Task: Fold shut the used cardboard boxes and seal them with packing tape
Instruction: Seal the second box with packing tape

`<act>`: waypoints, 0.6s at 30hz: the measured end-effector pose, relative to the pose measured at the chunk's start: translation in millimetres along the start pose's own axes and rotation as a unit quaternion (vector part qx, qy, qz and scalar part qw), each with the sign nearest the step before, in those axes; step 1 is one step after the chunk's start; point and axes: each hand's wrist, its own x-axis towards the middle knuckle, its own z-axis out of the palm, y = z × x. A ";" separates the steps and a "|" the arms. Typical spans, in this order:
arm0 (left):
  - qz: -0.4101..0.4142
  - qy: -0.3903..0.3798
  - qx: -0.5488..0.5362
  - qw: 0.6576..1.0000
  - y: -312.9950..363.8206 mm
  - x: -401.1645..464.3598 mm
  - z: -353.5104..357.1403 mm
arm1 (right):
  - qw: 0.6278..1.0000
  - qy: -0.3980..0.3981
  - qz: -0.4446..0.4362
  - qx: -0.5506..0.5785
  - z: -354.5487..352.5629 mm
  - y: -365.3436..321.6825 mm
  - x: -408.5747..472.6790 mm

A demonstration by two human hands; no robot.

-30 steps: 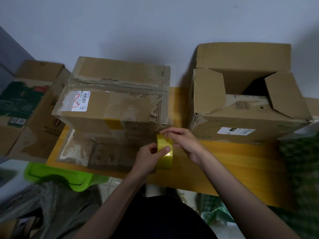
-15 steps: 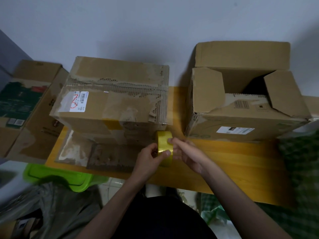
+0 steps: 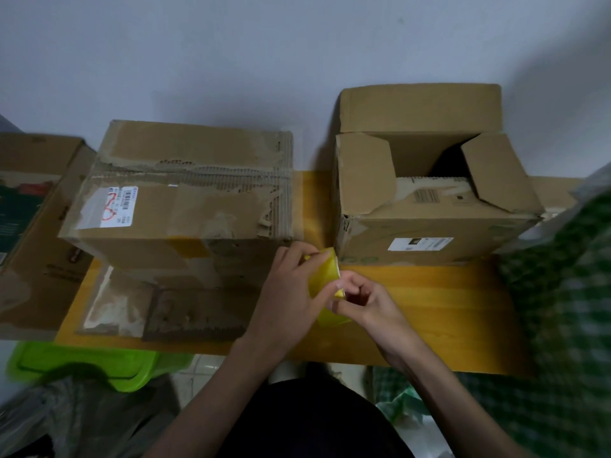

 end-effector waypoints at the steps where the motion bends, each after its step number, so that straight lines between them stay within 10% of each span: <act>1: 0.003 0.009 0.006 1.000 3.0 0.3 -0.4 | 1.000 0.003 -0.006 0.000 1.3 -3.3 -1.8; 18: -0.018 0.092 0.003 0.996 23.9 7.7 -15.1 | 0.995 -0.002 -0.072 -0.068 15.6 -35.2 -7.0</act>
